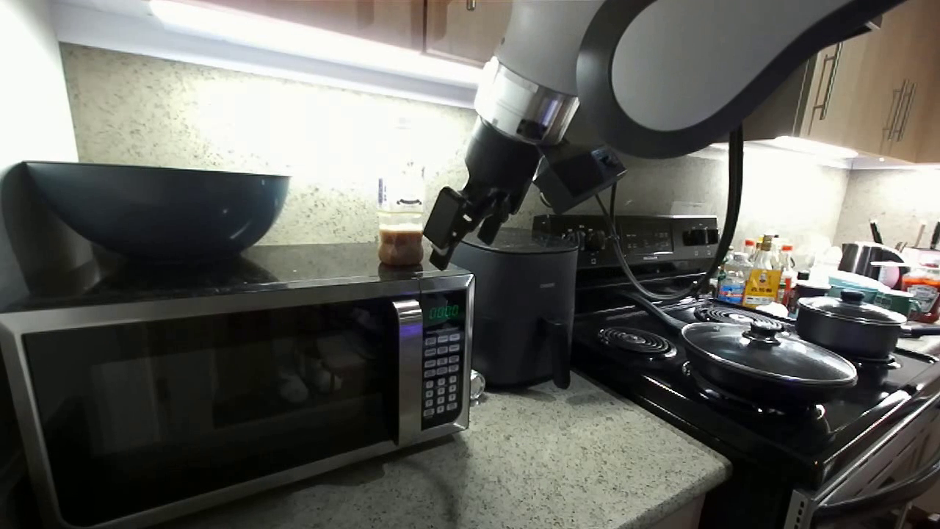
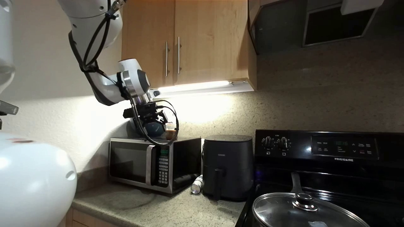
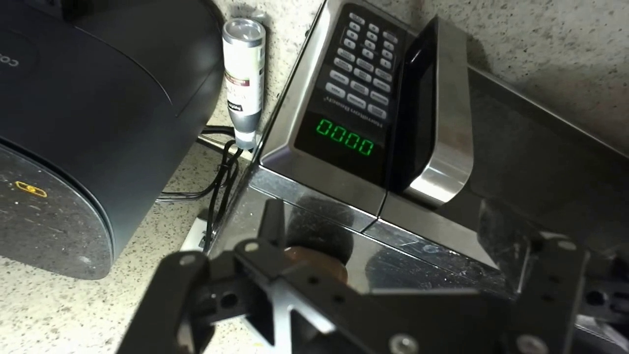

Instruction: Pick up the bottle from the counter and put it on top of the microwave

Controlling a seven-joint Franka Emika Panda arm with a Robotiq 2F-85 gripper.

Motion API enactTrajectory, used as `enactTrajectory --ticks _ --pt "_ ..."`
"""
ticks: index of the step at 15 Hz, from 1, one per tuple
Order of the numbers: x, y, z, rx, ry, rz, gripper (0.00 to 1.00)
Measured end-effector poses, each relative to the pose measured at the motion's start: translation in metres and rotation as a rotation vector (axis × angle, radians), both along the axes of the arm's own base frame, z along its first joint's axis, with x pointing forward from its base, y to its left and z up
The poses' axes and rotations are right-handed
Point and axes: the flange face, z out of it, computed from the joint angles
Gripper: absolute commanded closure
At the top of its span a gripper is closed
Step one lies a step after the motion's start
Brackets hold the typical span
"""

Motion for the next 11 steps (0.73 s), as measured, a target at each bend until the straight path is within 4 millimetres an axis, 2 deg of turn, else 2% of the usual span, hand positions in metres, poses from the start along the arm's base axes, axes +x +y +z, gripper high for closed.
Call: enactTrajectory --ticks 5,11 --pt "-0.003 0.002 -0.002 -0.002 0.004 0.004 0.0" --pt "-0.031 -0.006 -0.008 -0.019 0.014 0.004 0.0"
